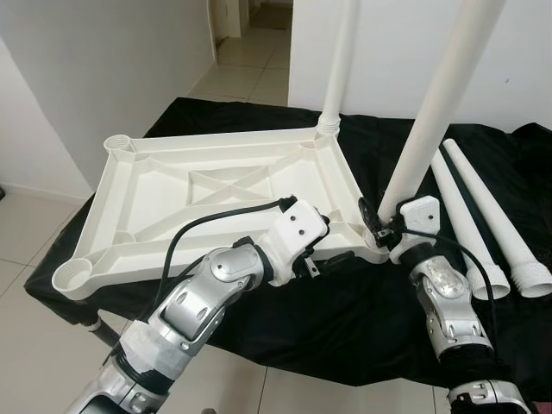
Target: Building children table
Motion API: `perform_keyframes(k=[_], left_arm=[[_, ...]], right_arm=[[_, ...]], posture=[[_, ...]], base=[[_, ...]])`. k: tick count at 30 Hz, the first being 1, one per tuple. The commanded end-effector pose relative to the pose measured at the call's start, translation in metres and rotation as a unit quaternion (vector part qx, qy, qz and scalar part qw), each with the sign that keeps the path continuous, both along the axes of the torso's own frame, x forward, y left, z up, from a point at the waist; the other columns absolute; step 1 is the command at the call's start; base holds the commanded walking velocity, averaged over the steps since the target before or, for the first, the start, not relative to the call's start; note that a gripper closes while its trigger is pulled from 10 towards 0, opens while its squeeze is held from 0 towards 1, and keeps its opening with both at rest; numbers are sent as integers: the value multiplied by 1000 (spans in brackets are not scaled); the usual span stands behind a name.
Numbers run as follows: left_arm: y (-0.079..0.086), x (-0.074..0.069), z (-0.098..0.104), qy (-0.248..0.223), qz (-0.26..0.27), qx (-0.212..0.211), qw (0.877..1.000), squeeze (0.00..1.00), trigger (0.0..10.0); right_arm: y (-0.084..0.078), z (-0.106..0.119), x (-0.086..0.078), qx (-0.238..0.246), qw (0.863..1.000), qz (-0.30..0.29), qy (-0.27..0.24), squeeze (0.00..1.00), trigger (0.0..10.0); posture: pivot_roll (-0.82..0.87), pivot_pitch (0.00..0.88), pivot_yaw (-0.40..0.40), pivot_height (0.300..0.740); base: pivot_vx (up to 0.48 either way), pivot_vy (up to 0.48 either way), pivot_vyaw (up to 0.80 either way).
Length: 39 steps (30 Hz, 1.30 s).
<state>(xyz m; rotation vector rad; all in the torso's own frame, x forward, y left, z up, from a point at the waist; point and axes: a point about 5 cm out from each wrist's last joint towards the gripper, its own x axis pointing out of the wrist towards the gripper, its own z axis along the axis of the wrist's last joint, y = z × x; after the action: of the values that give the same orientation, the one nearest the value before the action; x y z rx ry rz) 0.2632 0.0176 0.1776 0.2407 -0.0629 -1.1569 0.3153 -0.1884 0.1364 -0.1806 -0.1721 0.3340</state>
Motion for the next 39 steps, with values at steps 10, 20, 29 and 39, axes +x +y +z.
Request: perform_keyframes(k=[10, 20, 29, 39], left_arm=[[0, -4, 5, 1, -30, 4, 1000, 0, 10000], [1, -3, 6, 2, -27, 1, 1000, 0, 10000], [1, -3, 7, 1, -26, 0, 1000, 0, 10000], [2, -4, 7, 4, -22, -2, 1000, 0, 10000]], right_arm=[[6, -31, 2, 32, 992, 18, 117, 0, 10000], [-6, -35, 8, 72, 984, -25, 158, 0, 10000], [2, -33, 8, 69, 986, -30, 149, 0, 10000], [28, -21, 1, 130, 979, -125, 97, 0, 10000]], posture=[[-67, 0, 24, 740], [-69, 0, 26, 740], [-68, 0, 26, 740], [-64, 0, 7, 740]], base=[[0, 0, 0], [0, 0, 0], [0, 0, 0], [0, 0, 0]])
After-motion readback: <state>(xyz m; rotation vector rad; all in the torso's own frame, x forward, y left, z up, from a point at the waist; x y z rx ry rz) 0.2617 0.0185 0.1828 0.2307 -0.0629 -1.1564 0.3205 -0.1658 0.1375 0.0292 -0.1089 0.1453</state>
